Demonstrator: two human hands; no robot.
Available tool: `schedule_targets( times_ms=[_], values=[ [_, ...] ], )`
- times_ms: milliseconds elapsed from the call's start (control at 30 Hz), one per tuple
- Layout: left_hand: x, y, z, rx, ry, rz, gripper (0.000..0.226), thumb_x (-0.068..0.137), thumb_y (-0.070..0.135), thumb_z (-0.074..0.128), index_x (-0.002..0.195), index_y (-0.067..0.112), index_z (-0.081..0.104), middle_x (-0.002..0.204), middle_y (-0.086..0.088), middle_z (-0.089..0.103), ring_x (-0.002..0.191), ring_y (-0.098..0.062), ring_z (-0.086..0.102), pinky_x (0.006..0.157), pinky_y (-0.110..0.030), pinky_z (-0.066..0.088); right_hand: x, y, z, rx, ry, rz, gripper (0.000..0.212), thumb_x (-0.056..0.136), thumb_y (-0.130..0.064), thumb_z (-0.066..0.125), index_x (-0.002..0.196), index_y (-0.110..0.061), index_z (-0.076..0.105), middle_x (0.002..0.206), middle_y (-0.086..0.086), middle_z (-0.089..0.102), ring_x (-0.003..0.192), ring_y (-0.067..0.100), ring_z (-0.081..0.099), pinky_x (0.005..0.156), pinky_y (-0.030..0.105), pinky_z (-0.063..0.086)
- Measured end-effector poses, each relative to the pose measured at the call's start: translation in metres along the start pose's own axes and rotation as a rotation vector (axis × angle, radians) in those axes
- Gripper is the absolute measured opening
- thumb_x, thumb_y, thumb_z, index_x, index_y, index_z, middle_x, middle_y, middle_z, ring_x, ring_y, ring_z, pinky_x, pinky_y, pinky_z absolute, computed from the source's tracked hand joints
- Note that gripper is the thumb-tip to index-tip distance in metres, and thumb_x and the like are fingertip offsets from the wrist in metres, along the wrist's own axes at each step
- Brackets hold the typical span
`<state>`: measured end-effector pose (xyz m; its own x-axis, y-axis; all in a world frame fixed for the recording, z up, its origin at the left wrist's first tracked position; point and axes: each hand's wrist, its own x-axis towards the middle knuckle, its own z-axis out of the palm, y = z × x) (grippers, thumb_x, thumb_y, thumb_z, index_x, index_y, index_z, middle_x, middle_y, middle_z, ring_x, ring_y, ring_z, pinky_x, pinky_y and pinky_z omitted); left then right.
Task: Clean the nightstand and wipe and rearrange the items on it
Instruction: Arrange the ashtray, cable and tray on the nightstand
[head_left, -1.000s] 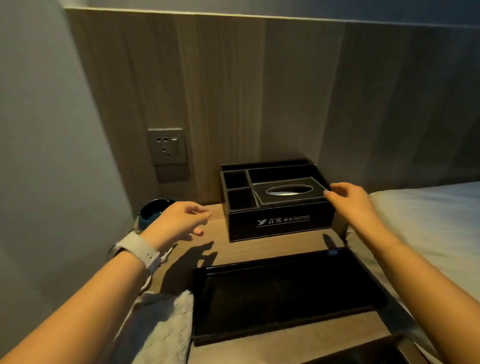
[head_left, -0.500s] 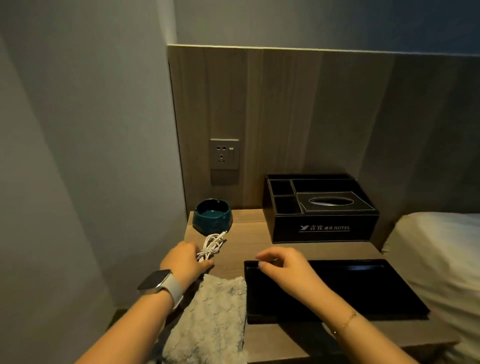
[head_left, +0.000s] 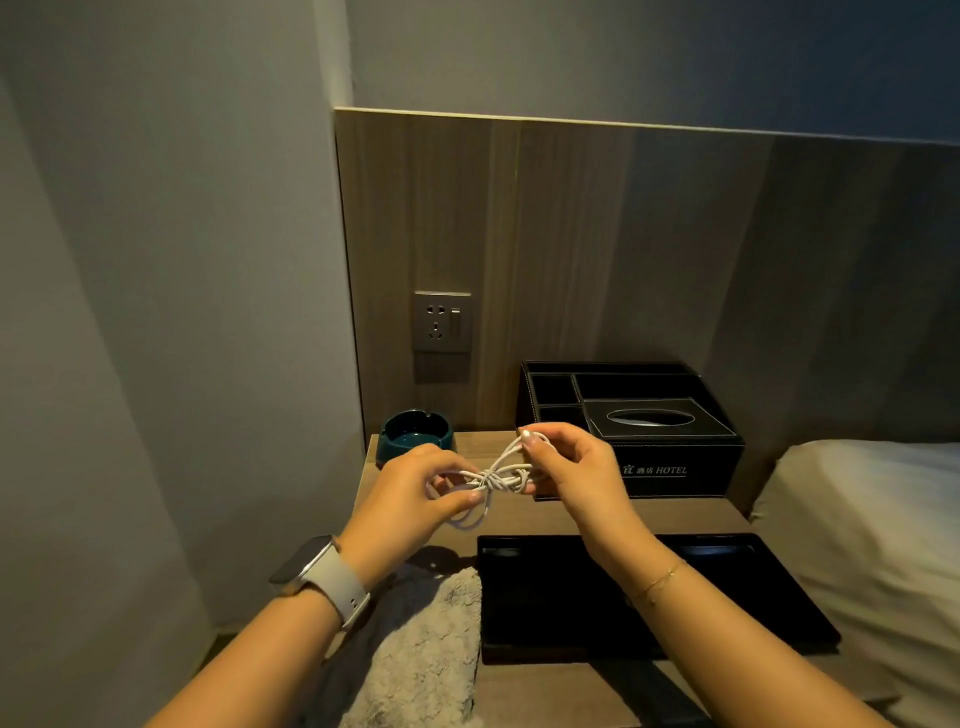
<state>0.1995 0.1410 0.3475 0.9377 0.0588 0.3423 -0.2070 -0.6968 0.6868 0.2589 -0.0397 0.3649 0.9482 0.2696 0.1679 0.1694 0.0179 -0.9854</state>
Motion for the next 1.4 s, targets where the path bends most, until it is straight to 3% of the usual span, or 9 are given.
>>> schedule_targets(
  times_ms=[167,300,400,667,800,1000,1167,1300,1400],
  values=[
    [0.035,-0.006,0.002,-0.040,0.090,-0.011,0.039,0.082,0.035,0.071,0.119,0.034,0.058,0.106,0.016,0.057,0.094,0.001,0.057,0.081,-0.017,0.050,0.043,-0.027,-0.040,-0.226,0.121,-0.267,0.010,0.091,-0.008,0.060,0.092,-0.010,0.070,0.085,0.007,0.071,0.076,0.020,0.070,0.062,0.029,0.059],
    [0.064,-0.033,-0.010,0.142,0.150,-0.097,0.034,0.084,0.026,0.070,0.117,0.025,0.061,0.109,0.007,0.057,0.101,-0.008,0.055,0.091,-0.024,0.046,0.107,-0.041,-0.071,-0.456,0.268,-0.432,0.009,0.089,-0.014,0.063,0.090,-0.016,0.071,0.083,-0.002,0.070,0.080,0.012,0.069,0.072,0.032,0.059],
    [0.080,-0.058,-0.011,0.324,0.110,-0.161,0.035,0.084,0.028,0.069,0.118,0.024,0.061,0.115,0.004,0.057,0.109,-0.015,0.054,0.095,-0.031,0.047,0.145,-0.042,-0.075,-0.536,0.330,-0.473,0.008,0.090,-0.017,0.062,0.088,-0.019,0.070,0.083,-0.006,0.069,0.082,0.008,0.067,0.074,0.026,0.057],
    [0.086,-0.097,0.013,0.464,0.001,-0.227,0.032,0.086,0.037,0.064,0.117,0.030,0.062,0.117,0.009,0.062,0.112,-0.018,0.055,0.093,-0.039,0.048,0.182,-0.008,-0.060,-0.791,0.200,-0.445,0.015,0.089,-0.020,0.064,0.096,-0.010,0.074,0.094,0.003,0.072,0.091,0.015,0.065,0.080,0.022,0.048],
    [0.088,-0.104,0.015,0.417,0.015,-0.201,0.026,0.088,0.031,0.064,0.114,0.026,0.066,0.112,0.007,0.067,0.110,-0.019,0.057,0.092,-0.035,0.048,0.179,-0.020,-0.067,-0.848,0.122,-0.454,0.015,0.088,-0.018,0.066,0.097,-0.009,0.074,0.094,0.005,0.073,0.090,0.016,0.066,0.087,0.031,0.053],
    [0.089,-0.099,0.012,0.379,-0.037,-0.174,0.034,0.089,0.029,0.064,0.122,0.021,0.064,0.123,0.005,0.064,0.117,-0.014,0.056,0.100,-0.029,0.042,0.184,-0.026,-0.066,-0.897,-0.002,-0.460,0.017,0.088,-0.019,0.066,0.101,-0.010,0.073,0.100,0.005,0.072,0.094,0.016,0.066,0.089,0.033,0.054],
    [0.089,-0.097,0.012,0.372,-0.055,-0.168,0.035,0.089,0.028,0.063,0.124,0.021,0.063,0.125,0.004,0.063,0.118,-0.013,0.055,0.101,-0.029,0.042,0.193,-0.007,-0.065,-1.072,0.188,-0.669,0.015,0.091,-0.014,0.059,0.097,-0.009,0.072,0.096,0.009,0.071,0.089,0.028,0.065,0.078,0.042,0.053],
    [0.090,-0.096,0.013,0.368,-0.069,-0.153,0.035,0.088,0.027,0.065,0.122,0.021,0.064,0.122,0.004,0.064,0.115,-0.013,0.056,0.100,-0.028,0.042,0.195,0.014,-0.053,-1.243,-0.161,-0.447,0.015,0.089,-0.021,0.065,0.099,-0.014,0.073,0.100,0.002,0.066,0.092,0.021,0.064,0.079,0.031,0.053],
    [0.094,-0.097,0.015,0.389,-0.085,-0.115,0.034,0.087,0.030,0.066,0.121,0.022,0.066,0.115,0.006,0.064,0.111,-0.013,0.055,0.099,-0.030,0.043,0.186,0.020,-0.053,-1.173,-0.034,-0.420,0.025,0.090,-0.031,0.062,0.104,-0.012,0.072,0.103,0.002,0.062,0.092,0.018,0.061,0.079,0.027,0.049]
  ],
)
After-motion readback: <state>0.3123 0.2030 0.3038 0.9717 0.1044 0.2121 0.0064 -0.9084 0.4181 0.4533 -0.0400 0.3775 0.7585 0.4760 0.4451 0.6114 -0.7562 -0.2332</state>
